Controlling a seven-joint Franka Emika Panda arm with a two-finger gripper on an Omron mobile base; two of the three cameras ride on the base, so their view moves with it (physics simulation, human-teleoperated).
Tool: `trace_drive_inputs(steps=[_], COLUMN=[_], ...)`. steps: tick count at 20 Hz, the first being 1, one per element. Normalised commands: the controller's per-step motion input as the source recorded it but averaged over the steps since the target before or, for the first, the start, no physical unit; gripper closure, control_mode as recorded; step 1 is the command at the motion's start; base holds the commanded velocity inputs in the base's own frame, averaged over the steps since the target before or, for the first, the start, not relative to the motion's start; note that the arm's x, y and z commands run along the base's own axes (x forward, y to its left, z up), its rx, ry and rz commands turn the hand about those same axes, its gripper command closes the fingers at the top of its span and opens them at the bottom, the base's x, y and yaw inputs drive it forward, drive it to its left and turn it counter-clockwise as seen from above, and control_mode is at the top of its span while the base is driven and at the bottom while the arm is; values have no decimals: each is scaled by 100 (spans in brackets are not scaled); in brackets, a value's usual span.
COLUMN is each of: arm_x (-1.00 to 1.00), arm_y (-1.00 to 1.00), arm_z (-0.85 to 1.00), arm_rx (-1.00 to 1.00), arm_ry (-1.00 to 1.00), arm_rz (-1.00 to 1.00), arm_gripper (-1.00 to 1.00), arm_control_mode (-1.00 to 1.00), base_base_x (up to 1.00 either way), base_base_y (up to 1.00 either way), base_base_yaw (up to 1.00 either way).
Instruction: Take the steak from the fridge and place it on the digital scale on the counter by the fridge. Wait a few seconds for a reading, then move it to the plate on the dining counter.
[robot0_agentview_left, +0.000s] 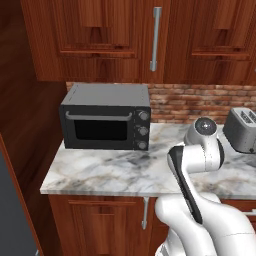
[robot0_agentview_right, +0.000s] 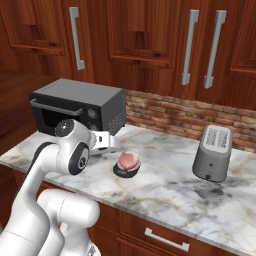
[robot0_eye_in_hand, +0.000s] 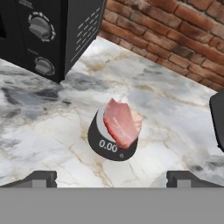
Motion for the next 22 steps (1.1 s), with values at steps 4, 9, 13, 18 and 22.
trace_drive_inputs(steps=[4,9,13,18,22], arm_x=[0,0,0,0,0], arm_y=[0,0,0,0,0], arm_z=[0,0,0,0,0], arm_rx=[0,0,0,0,0], arm_ry=[0,0,0,0,0], arm_rz=[0,0,0,0,0], arm_gripper=[-100,-100,-100,-100,-100], arm_control_mode=[-100,-100,-100,-100,-100], base_base_x=[0,0,0,0,0], base_base_y=[0,0,0,0,0], base_base_yaw=[0,0,0,0,0])
